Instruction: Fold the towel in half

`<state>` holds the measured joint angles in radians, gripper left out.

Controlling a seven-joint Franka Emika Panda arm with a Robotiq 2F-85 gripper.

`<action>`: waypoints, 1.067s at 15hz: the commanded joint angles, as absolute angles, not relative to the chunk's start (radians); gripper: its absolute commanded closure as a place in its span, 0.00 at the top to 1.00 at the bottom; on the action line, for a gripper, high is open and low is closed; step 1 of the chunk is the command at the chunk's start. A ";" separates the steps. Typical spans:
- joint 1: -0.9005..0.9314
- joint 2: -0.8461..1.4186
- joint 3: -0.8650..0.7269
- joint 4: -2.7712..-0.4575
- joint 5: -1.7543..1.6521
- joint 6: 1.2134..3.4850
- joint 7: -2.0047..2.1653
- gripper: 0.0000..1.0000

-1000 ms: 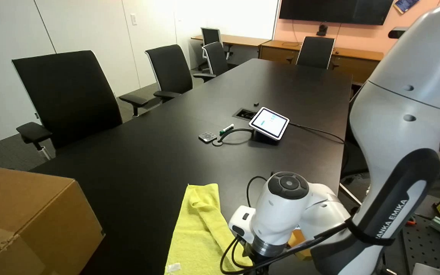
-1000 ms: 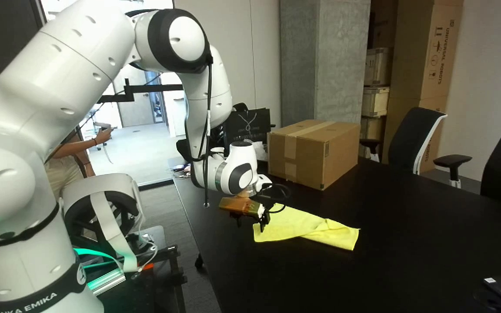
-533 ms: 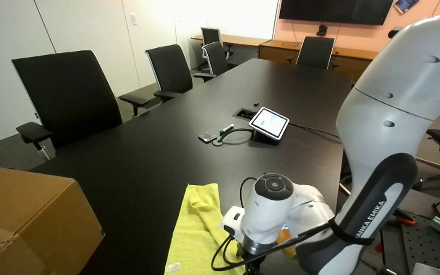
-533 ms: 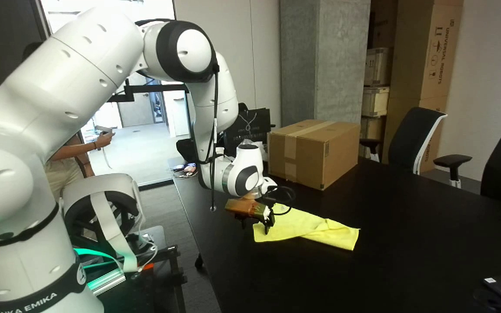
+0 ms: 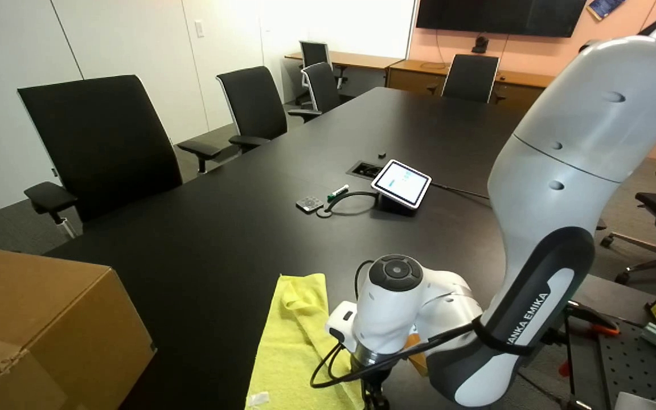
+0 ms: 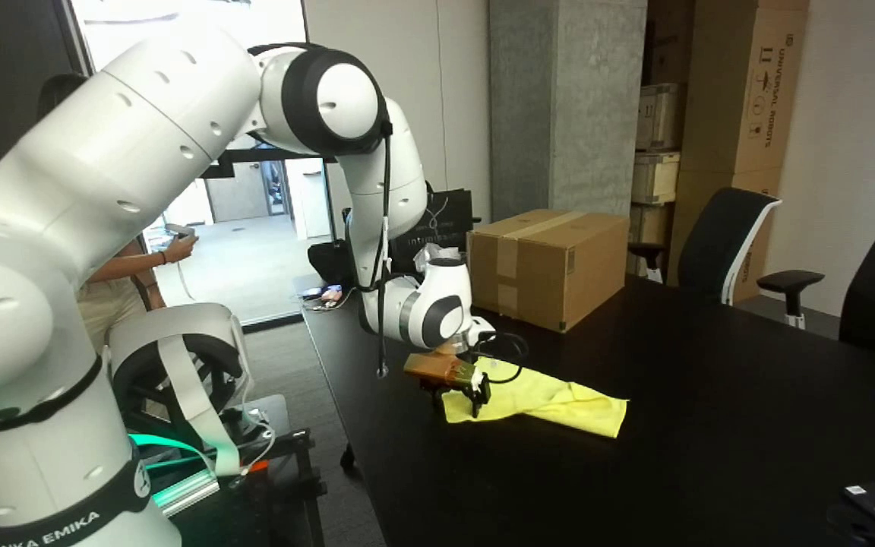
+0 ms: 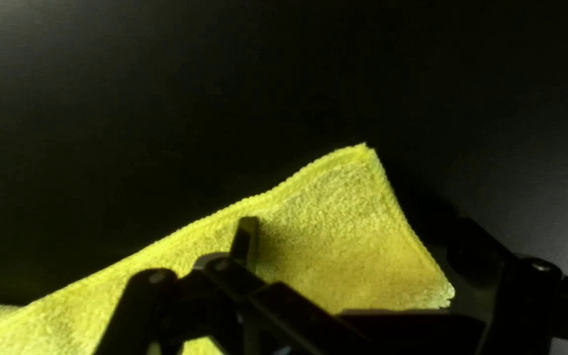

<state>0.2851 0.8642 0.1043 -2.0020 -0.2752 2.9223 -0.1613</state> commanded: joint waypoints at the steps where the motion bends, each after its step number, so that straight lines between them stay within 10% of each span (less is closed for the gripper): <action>1: 0.286 0.890 0.096 -1.962 -0.277 2.905 -0.173 1.00; 13: 0.345 0.824 0.027 -1.991 -0.291 2.944 -0.120 0.07; 16: 0.380 0.805 -0.010 -1.992 -0.299 2.966 -0.105 0.00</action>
<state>0.3322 0.8346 0.0370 -1.9823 -0.2753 2.9344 -0.1451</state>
